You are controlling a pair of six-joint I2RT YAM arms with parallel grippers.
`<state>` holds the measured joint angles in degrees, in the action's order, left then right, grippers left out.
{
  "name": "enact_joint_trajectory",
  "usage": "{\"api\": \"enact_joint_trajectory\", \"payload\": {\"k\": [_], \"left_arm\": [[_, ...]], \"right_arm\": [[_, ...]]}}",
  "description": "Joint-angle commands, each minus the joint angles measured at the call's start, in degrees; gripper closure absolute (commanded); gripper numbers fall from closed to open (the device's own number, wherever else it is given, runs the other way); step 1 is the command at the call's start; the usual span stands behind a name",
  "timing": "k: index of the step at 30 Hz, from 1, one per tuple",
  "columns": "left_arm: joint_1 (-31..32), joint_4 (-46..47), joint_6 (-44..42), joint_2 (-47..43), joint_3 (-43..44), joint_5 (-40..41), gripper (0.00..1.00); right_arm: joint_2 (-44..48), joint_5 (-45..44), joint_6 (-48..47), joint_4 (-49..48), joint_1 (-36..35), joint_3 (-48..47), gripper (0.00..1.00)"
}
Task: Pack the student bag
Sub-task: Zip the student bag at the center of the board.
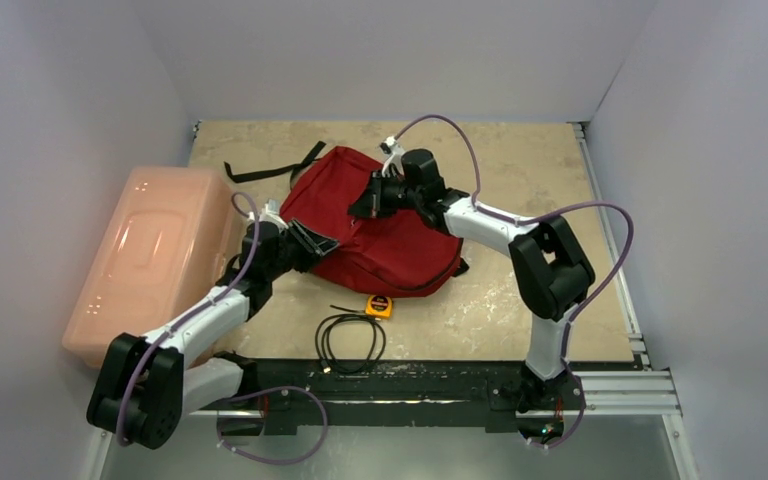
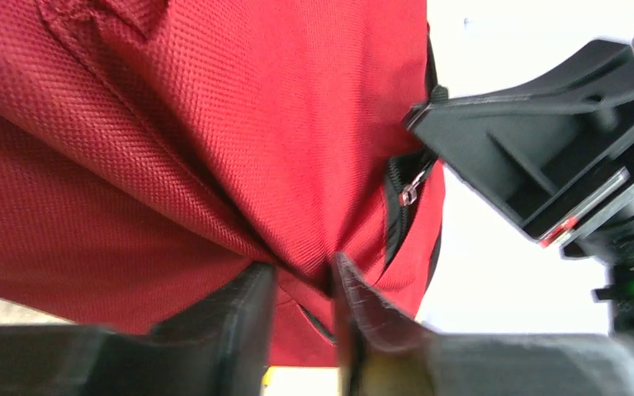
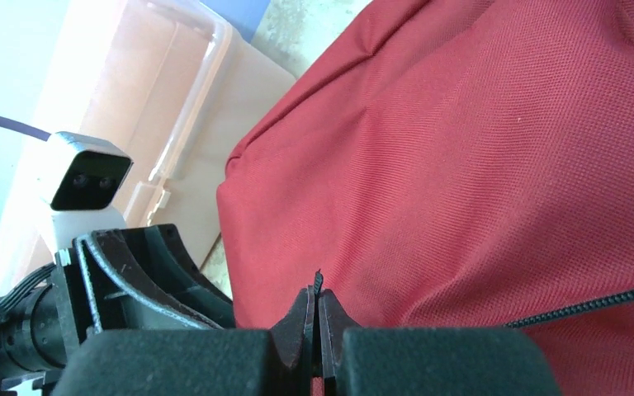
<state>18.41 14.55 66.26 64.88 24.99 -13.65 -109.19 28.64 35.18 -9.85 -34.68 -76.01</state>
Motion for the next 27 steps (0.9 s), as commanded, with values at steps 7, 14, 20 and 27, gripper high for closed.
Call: {"api": "enact_joint_trajectory", "payload": {"k": [7, 14, 20, 27], "left_arm": [[8.8, -13.6, -21.3, -11.2, 5.3, 5.0, 0.37], [16.7, -21.4, -25.6, -8.1, 13.4, 18.4, 0.35], [18.2, -25.8, -29.0, -2.5, 20.1, 24.1, 0.36], [18.4, -23.2, -30.9, 3.9, 22.5, 21.1, 0.45]], "right_arm": [[9.6, -4.1, 6.6, -11.5, -1.0, 7.3, 1.00], [11.2, -4.0, 7.8, -11.4, -1.2, 8.3, 1.00], [11.7, -4.0, 8.3, -11.7, -1.5, 8.9, 1.00], [11.5, -5.3, 8.0, -10.9, -2.6, 7.5, 1.00]]}}
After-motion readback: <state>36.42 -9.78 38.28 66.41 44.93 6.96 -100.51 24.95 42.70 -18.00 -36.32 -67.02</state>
